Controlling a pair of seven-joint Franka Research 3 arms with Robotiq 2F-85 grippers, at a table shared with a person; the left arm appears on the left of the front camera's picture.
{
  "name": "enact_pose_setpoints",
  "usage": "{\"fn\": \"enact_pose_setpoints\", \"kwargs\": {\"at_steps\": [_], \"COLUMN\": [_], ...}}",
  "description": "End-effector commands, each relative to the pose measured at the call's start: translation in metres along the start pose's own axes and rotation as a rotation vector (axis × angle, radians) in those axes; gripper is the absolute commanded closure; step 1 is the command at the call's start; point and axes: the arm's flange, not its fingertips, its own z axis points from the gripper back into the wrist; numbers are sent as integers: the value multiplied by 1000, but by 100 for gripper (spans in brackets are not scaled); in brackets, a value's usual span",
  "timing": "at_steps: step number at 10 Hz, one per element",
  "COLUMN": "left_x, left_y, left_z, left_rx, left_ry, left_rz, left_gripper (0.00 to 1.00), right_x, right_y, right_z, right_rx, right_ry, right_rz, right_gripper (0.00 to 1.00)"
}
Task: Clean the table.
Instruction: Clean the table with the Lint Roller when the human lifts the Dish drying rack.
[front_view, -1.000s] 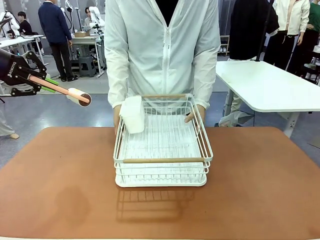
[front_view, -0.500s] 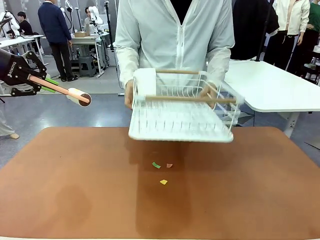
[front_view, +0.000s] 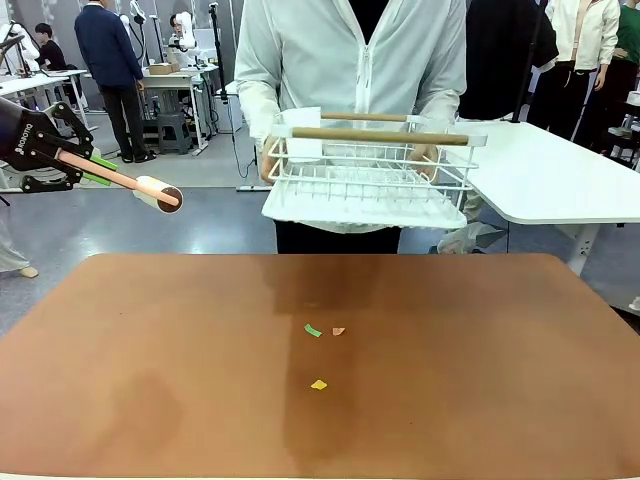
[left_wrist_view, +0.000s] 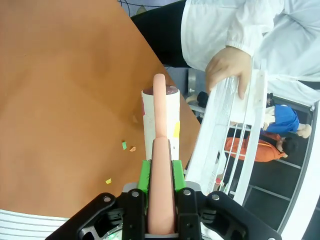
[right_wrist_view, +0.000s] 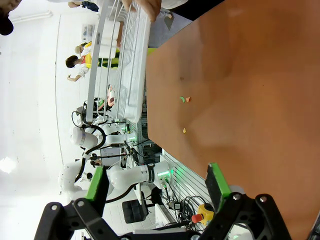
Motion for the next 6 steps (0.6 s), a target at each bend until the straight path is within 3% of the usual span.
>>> {"fn": "enact_pose_setpoints", "kwargs": {"at_steps": [1, 6], "left_x": [0, 0], "left_y": [0, 0], "left_z": [1, 1], "left_rx": [-3, -3], "left_ry": [10, 10], "left_rz": [3, 3], "left_gripper": [100, 100], "right_x": [-3, -3], "right_y": [4, 4], "right_z": [0, 0], "right_rx": [-3, -3], "right_ry": [2, 2], "right_rz": [6, 6], "right_gripper": [0, 0]}}
